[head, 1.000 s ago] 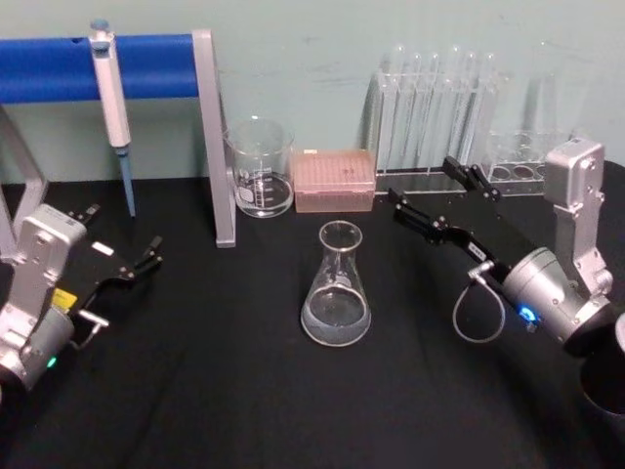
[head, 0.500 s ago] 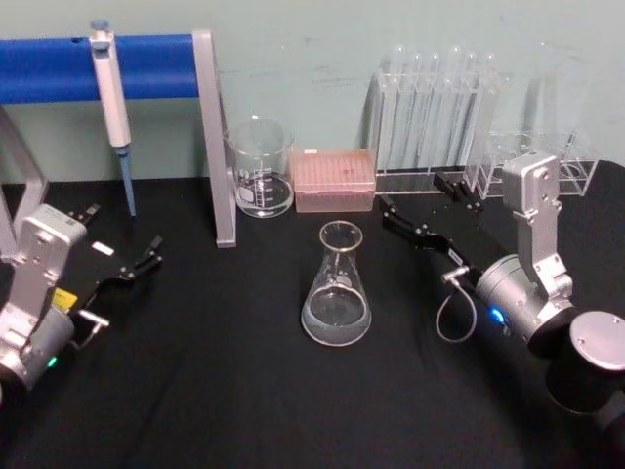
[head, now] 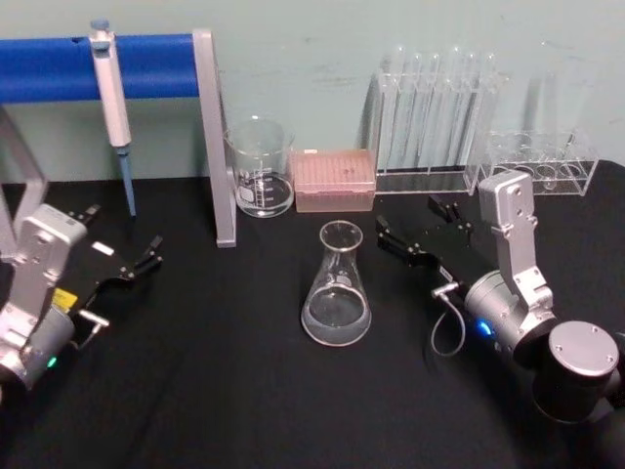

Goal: Grasp the erlenmeyer flask with one hand, shake it three times, then place it back.

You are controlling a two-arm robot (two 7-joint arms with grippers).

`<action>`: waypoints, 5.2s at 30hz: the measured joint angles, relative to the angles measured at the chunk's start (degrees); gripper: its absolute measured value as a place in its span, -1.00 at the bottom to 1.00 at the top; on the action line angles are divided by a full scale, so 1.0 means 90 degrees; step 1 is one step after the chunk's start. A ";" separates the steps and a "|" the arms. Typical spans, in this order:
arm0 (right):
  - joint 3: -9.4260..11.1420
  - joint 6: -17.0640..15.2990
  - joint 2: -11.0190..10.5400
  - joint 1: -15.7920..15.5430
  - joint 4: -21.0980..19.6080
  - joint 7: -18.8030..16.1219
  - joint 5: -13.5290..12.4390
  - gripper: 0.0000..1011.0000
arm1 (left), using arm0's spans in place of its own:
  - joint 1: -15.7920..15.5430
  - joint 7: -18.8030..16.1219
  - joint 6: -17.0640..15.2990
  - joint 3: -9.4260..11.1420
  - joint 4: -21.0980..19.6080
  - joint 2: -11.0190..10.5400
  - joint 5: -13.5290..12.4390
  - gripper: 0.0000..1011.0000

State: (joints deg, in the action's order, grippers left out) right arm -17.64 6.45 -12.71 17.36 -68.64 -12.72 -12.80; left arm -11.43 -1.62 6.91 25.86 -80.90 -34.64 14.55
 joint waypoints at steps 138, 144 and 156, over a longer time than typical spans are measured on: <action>0.0088 -0.0124 0.0071 0.0005 0.0108 -0.0073 0.0166 0.98 | 0.0000 0.0000 0.0000 0.0000 0.0000 0.0000 0.0000 0.98; 0.0088 -0.0124 0.0071 0.0004 0.0108 -0.0073 0.0166 0.98 | 0.0000 0.0000 0.0000 0.0000 0.0000 0.0000 0.0000 0.98; 0.0088 -0.0124 0.0071 0.0004 0.0108 -0.0073 0.0166 0.98 | 0.0000 0.0000 0.0000 0.0000 0.0000 0.0000 0.0000 0.98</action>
State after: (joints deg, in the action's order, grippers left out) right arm -16.85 5.33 -12.07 17.40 -67.67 -13.38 -11.31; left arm -11.43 -1.62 6.91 25.87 -80.90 -34.65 14.55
